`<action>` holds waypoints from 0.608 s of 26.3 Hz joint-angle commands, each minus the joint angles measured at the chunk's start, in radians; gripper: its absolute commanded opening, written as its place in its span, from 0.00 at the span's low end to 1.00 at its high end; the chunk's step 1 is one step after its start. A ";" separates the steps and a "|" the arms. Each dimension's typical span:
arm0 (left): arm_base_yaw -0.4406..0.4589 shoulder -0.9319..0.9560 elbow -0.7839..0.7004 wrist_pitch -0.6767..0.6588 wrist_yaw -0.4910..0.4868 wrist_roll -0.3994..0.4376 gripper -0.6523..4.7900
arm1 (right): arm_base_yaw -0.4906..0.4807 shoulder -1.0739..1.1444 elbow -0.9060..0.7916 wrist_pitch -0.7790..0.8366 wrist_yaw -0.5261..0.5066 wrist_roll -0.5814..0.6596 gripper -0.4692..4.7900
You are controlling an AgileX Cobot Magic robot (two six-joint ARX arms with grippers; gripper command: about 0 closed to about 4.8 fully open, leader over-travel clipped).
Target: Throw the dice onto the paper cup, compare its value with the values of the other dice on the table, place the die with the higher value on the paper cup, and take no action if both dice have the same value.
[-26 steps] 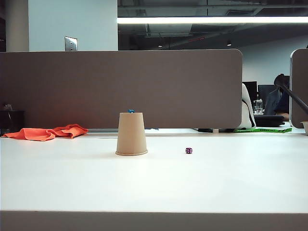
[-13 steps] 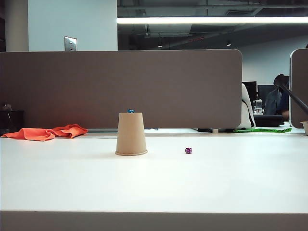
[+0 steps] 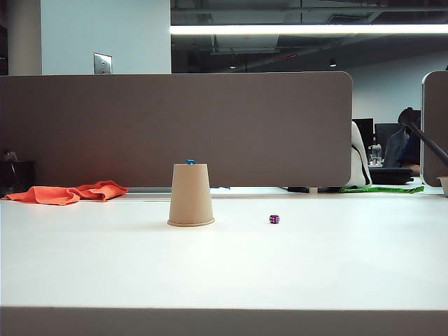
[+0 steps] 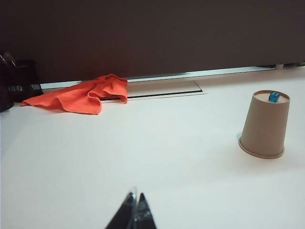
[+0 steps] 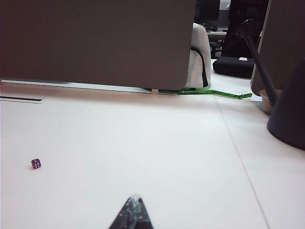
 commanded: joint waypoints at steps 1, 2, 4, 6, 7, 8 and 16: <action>0.001 0.001 0.003 0.018 -0.032 -0.050 0.11 | 0.001 0.000 -0.002 0.013 0.010 0.003 0.09; 0.001 0.001 0.003 0.019 -0.032 -0.048 0.11 | 0.001 0.000 -0.002 0.013 0.031 0.005 0.09; 0.001 0.001 0.003 0.021 -0.032 -0.048 0.11 | 0.001 0.000 -0.002 0.013 0.048 0.006 0.09; 0.001 0.001 0.003 0.021 -0.031 -0.050 0.11 | 0.001 0.000 -0.001 0.013 0.047 0.006 0.09; 0.001 0.001 0.003 0.020 -0.031 -0.050 0.11 | 0.001 0.000 -0.002 0.013 0.047 0.006 0.09; 0.001 0.001 0.003 0.019 -0.031 -0.049 0.11 | 0.001 0.000 -0.002 0.013 0.046 0.006 0.09; 0.000 0.001 0.003 -0.003 -0.031 -0.048 0.11 | 0.001 0.000 -0.002 0.012 0.047 0.006 0.09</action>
